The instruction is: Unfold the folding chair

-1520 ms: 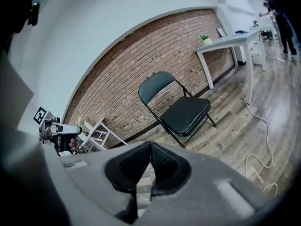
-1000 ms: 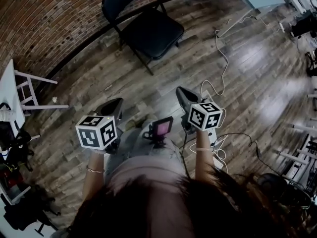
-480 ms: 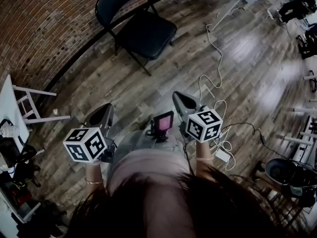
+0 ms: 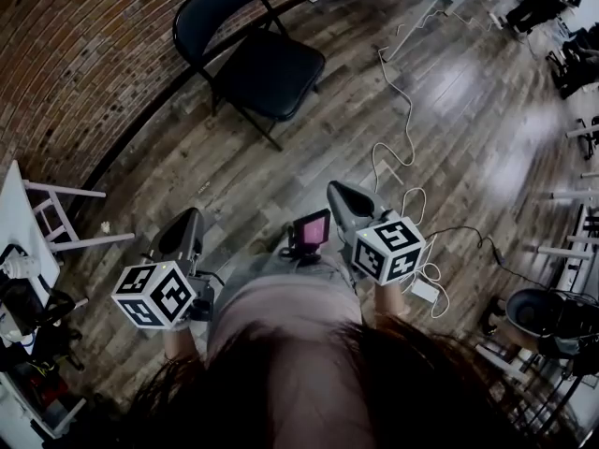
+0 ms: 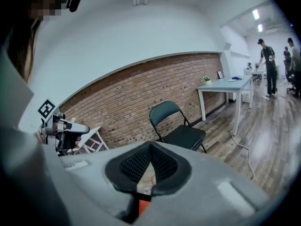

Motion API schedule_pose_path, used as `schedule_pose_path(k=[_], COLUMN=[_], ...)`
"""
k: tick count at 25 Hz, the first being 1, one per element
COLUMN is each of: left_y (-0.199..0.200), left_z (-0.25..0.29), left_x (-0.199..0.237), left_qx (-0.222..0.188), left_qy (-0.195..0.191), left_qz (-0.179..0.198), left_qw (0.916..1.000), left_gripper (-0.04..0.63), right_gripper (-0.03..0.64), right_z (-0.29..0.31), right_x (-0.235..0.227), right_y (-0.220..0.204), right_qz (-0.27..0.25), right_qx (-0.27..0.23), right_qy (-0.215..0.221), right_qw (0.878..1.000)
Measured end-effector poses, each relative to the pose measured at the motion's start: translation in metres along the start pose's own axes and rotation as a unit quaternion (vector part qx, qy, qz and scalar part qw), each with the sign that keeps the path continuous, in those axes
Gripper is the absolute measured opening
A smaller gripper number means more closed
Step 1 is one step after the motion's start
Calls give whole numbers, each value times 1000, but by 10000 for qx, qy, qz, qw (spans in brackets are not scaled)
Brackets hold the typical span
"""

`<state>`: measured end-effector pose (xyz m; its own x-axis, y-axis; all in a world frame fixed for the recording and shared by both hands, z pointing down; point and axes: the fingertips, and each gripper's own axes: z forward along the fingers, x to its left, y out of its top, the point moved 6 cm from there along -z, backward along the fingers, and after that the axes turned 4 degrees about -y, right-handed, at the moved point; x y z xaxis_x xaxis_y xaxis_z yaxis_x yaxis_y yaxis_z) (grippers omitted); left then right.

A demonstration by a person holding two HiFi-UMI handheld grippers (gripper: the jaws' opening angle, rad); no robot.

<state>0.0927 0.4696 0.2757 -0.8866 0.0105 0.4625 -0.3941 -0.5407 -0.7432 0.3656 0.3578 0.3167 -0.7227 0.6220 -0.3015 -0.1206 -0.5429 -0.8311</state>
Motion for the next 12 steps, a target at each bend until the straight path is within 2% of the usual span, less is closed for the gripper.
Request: schedule_pose_path(k=[6,12], left_y=[5,5], left_z=[-6,-8], left_x=[1,-14], left_qx=[-127,-258], left_qy=[-129,-689], left_qz=[-180,-593], left_qw=[9997,9955], left_gripper=[0,0], right_gripper=[-3,-3], right_z=[1,0], right_x=[1,-3], right_y=[10,7], right_qz=[38,66], right_qx=[-72,-15], right_qy=[14,57], right_qw=[10000,10000])
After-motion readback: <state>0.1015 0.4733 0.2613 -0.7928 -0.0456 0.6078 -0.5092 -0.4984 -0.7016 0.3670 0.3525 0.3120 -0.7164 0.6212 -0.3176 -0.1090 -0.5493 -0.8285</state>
